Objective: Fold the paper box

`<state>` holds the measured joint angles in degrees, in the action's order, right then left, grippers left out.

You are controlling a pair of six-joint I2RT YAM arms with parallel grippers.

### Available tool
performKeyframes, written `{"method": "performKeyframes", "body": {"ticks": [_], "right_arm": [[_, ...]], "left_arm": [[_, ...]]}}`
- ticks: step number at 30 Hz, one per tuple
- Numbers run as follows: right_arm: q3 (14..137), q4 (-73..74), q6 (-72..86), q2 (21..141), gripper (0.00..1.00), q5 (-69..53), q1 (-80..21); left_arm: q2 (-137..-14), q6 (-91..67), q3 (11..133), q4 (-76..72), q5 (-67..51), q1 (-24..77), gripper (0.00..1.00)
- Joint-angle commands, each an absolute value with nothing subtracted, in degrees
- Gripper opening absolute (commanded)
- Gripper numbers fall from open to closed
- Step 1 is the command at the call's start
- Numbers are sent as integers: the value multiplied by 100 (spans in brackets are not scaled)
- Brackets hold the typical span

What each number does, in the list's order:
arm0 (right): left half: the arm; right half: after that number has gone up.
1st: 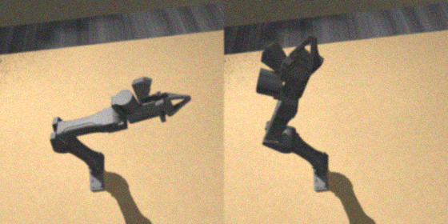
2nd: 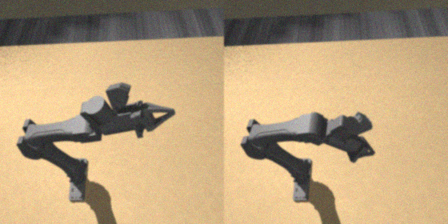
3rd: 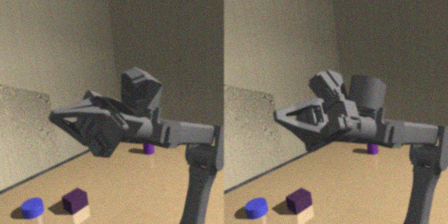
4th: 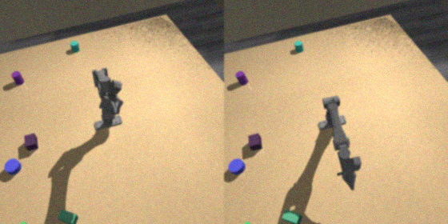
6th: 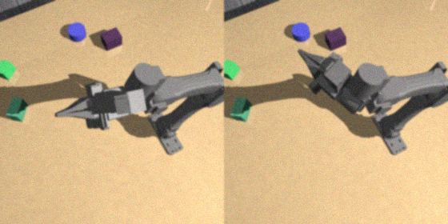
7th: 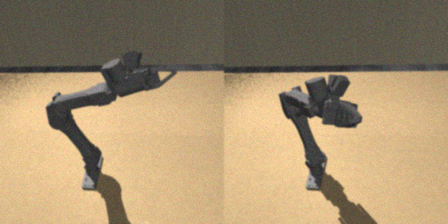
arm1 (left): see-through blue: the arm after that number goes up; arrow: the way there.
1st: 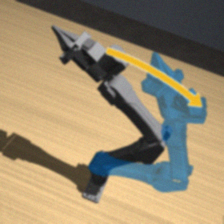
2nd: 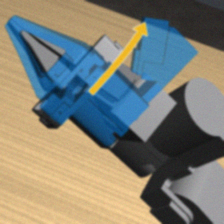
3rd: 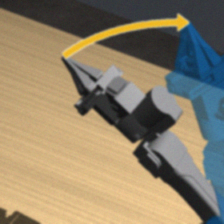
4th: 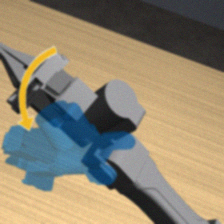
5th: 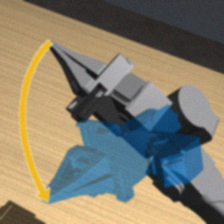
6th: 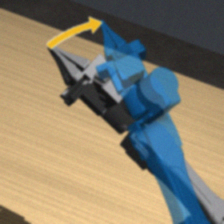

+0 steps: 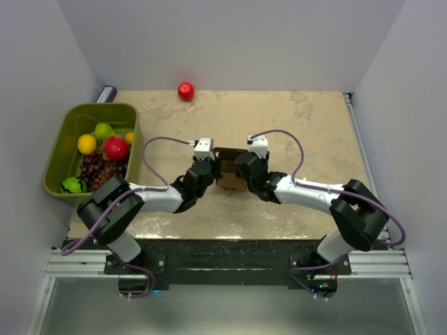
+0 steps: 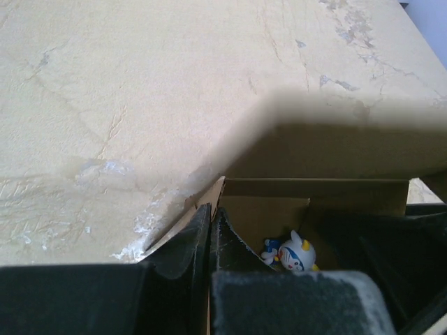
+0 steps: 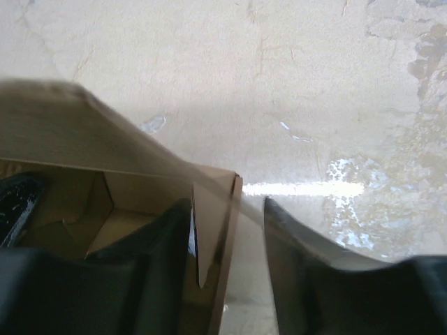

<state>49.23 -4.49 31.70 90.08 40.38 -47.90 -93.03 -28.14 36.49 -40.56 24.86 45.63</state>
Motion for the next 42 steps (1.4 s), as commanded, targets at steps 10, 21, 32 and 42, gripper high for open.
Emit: {"method": "performKeyframes", "body": {"ticks": [10,21,32,42], "right_arm": [[4817,931,2672,7147,84,2497,-4869],[5317,1274,2680,5889,83,1573,-4860],[5713,791,3392,7065,77,1741,-4860],[5546,835,3691,7734,73,1784,-4860]], "left_arm": [[-9413,-2610,2927,-3304,3665,5185,0],[-9457,-2523,2672,-3559,3832,5440,0],[-9343,-2417,2426,-3700,3920,5765,0],[-8552,-2400,2347,-3332,3876,5827,25]]}}
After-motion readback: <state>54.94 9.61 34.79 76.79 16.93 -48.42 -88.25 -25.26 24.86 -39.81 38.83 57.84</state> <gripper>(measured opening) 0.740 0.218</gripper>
